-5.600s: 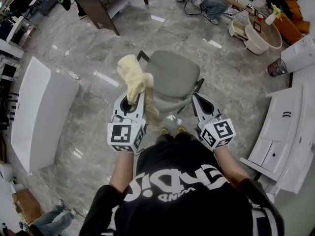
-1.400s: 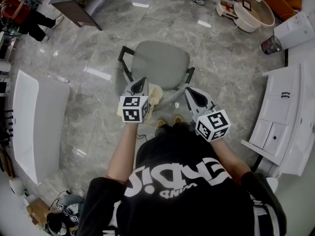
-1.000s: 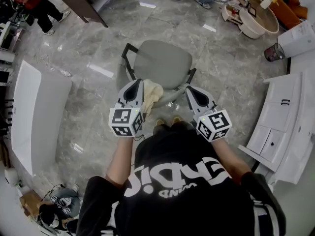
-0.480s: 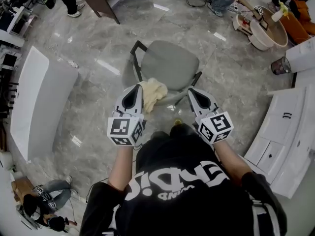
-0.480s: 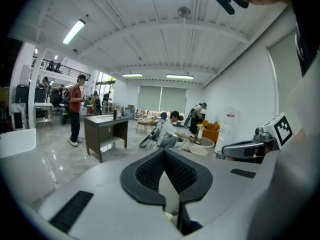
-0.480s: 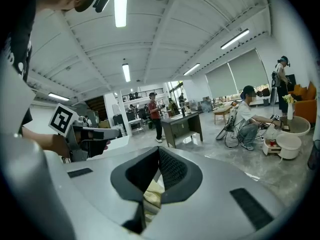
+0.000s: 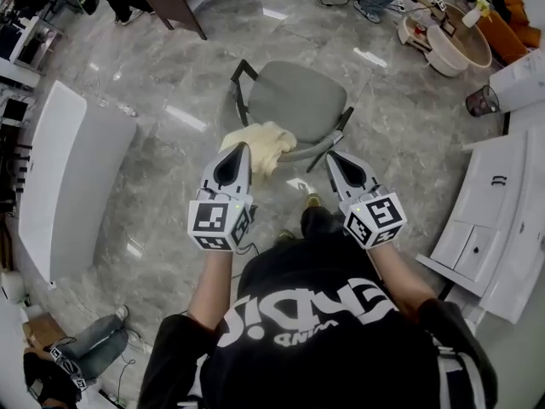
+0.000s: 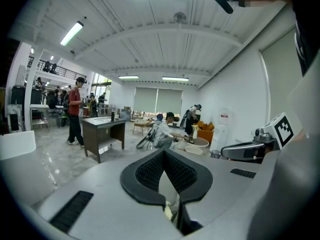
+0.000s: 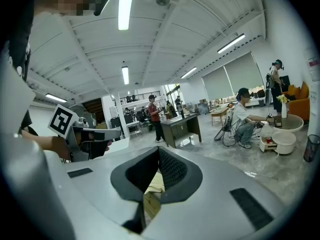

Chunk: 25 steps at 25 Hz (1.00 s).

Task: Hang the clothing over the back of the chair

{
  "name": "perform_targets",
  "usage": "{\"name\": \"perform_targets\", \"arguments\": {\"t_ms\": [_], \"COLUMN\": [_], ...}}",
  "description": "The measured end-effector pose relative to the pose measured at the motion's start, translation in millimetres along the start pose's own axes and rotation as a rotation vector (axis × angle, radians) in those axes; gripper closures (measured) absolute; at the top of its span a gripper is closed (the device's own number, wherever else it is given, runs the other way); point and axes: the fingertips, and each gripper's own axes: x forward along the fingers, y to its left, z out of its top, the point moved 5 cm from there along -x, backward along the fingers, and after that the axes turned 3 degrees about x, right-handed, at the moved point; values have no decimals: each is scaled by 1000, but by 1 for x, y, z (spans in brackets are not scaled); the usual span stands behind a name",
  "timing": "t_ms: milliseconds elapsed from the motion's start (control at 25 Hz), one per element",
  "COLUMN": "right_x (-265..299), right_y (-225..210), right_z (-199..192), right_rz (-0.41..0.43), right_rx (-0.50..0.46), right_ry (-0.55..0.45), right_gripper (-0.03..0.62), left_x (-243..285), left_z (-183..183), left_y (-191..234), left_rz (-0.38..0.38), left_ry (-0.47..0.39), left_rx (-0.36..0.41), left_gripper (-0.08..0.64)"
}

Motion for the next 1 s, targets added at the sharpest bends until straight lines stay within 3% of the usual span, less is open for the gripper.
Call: {"name": "perform_targets", "arguments": {"t_ms": [480,1000], "right_x": [-71,-110], "right_y": [54,41], "right_z": [-20,-31], "right_rz": [-68,-15], "right_rx": [-34,-44], "right_ry": [-56,-66], "right_gripper": [578,578], "left_x": [-82,-115], "left_z": [-18,-38], "left_y": [-38,-81], "left_rz": [-76,0], "left_ry": [-19,-37], "left_rx": [-1,-15], "left_gripper": [545,545]}}
